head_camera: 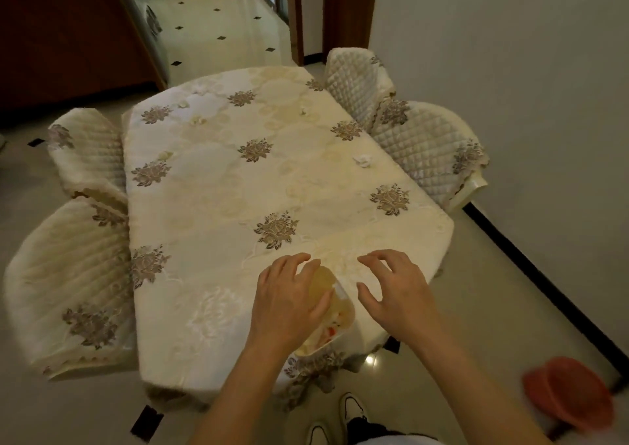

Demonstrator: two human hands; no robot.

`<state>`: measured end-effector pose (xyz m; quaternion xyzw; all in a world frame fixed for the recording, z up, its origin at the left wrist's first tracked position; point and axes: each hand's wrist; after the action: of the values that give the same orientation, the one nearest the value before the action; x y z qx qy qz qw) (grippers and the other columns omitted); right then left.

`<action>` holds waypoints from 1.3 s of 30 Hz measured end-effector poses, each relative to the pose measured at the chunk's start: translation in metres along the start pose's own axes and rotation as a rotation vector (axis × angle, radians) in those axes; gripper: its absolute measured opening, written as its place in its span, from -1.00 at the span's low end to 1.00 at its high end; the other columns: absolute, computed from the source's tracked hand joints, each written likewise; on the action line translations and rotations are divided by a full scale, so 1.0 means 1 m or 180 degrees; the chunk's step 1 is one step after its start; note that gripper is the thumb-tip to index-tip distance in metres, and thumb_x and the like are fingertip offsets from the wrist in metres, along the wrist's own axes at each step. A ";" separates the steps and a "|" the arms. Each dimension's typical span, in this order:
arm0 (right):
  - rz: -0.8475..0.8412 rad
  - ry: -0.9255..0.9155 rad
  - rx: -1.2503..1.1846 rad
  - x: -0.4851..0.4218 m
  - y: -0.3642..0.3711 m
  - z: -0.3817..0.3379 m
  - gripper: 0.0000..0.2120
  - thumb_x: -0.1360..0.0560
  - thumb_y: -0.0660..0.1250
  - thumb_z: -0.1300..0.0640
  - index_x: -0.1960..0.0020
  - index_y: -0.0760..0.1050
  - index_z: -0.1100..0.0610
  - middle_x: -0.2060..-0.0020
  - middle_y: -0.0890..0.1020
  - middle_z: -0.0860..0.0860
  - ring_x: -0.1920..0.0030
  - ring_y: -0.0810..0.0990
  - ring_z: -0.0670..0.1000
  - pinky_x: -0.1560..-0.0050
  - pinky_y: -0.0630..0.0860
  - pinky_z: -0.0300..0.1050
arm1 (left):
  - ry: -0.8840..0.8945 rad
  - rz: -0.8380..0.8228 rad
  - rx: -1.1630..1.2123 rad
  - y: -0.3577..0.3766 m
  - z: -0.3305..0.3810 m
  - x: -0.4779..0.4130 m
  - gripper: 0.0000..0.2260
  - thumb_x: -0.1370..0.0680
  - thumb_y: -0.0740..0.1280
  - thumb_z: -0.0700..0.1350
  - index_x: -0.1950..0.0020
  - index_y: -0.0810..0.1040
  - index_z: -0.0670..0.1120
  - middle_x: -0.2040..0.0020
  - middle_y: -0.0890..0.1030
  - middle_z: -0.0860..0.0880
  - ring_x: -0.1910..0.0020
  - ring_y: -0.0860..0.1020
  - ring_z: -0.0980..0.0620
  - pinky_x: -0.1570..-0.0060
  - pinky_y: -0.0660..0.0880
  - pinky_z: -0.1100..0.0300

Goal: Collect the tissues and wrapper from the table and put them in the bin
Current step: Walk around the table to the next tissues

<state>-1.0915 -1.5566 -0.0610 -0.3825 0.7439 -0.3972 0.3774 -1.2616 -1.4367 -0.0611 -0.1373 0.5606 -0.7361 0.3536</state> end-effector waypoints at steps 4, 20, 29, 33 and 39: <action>0.0261 0.0469 0.0222 0.028 -0.023 0.014 -0.61 -0.44 0.42 0.03 -0.24 0.56 0.08 -0.12 0.60 0.04 -0.14 0.56 0.07 -0.03 0.59 0.06 | 0.0459 -0.0112 0.0076 0.008 0.023 -0.015 -0.54 -0.51 0.20 0.23 -0.29 0.54 0.02 -0.28 0.56 0.01 -0.27 0.48 -0.04 -0.21 0.44 -0.04; 0.0856 0.1958 0.0478 0.122 -0.080 0.097 -0.59 -0.48 0.27 -0.06 -0.27 0.52 0.06 -0.13 0.57 0.02 -0.13 0.53 0.03 -0.06 0.55 0.05 | 0.1779 -0.0389 0.0365 0.061 0.147 -0.059 -0.55 -0.50 0.19 0.25 -0.28 0.52 0.04 -0.24 0.55 0.03 -0.23 0.45 0.01 -0.13 0.44 0.05; 0.0920 0.2100 0.0430 0.105 -0.110 0.209 -0.61 -0.48 0.31 -0.04 -0.27 0.52 0.06 -0.12 0.58 0.02 -0.12 0.53 0.03 -0.09 0.54 0.05 | 0.1914 -0.0367 0.0204 0.112 0.242 -0.124 -0.57 -0.51 0.26 0.21 -0.26 0.54 0.00 -0.22 0.57 -0.02 -0.21 0.49 -0.03 -0.11 0.46 0.04; 0.0971 0.2087 0.0391 0.087 -0.143 0.276 -0.61 -0.47 0.35 -0.01 -0.26 0.54 0.09 -0.10 0.59 0.05 -0.10 0.55 0.05 -0.08 0.55 0.05 | 0.1892 -0.0365 0.0036 0.139 0.302 -0.164 -0.55 -0.51 0.23 0.23 -0.28 0.53 0.00 -0.23 0.56 -0.02 -0.22 0.48 -0.01 -0.12 0.46 0.03; 0.0924 0.1906 0.0415 0.061 -0.189 0.370 -0.61 -0.44 0.39 0.02 -0.24 0.55 0.09 -0.09 0.60 0.05 -0.10 0.56 0.06 -0.08 0.55 0.05 | 0.1825 -0.0334 -0.0094 0.175 0.385 -0.221 -0.54 -0.51 0.27 0.22 -0.30 0.51 -0.01 -0.24 0.56 -0.04 -0.22 0.49 -0.03 -0.15 0.47 0.00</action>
<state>-0.7460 -1.7959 -0.0579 -0.1140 0.8415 -0.4808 0.2185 -0.8095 -1.5886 -0.0513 0.0424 0.6405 -0.7539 0.1402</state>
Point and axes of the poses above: each hand's wrist, its own x-axis away from the middle knuckle, its own y-axis out of the palm, z = x × y
